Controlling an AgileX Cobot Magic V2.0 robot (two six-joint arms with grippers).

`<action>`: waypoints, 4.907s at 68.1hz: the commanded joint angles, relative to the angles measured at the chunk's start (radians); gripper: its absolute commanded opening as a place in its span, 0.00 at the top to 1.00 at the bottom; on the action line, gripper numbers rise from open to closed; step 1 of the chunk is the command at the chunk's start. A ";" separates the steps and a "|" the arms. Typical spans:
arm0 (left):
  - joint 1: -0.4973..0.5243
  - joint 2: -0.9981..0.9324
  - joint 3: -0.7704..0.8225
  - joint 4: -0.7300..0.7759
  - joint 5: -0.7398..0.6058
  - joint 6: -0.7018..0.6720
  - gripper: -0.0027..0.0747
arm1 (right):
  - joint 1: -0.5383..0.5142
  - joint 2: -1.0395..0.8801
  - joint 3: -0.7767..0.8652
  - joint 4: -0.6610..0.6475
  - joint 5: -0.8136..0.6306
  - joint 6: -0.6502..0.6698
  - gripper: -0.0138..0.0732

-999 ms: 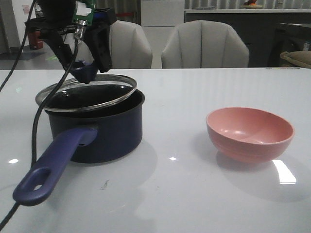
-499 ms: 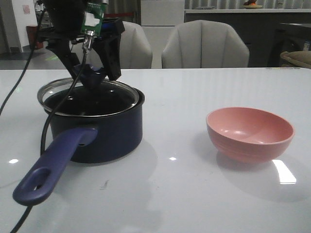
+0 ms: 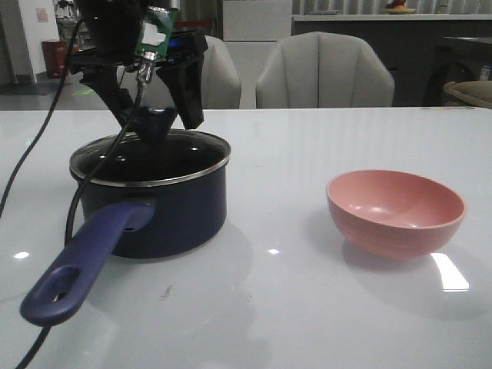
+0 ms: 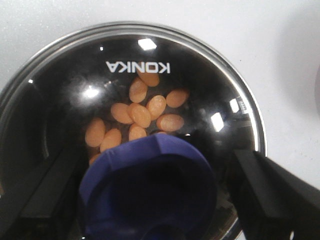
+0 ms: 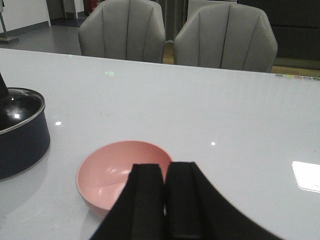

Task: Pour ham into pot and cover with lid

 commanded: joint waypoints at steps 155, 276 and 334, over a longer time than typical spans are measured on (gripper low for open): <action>-0.008 -1.879 1.399 0.017 -0.695 -0.006 0.80 | -0.002 0.006 -0.028 -0.002 -0.077 -0.003 0.67; 0.281 -2.022 1.830 0.208 -1.154 -0.163 0.79 | -0.002 0.007 -0.028 -0.002 -0.077 -0.003 0.67; 0.281 -2.022 1.830 0.208 -1.154 -0.163 0.79 | -0.080 -0.226 0.043 -0.329 0.035 0.263 0.67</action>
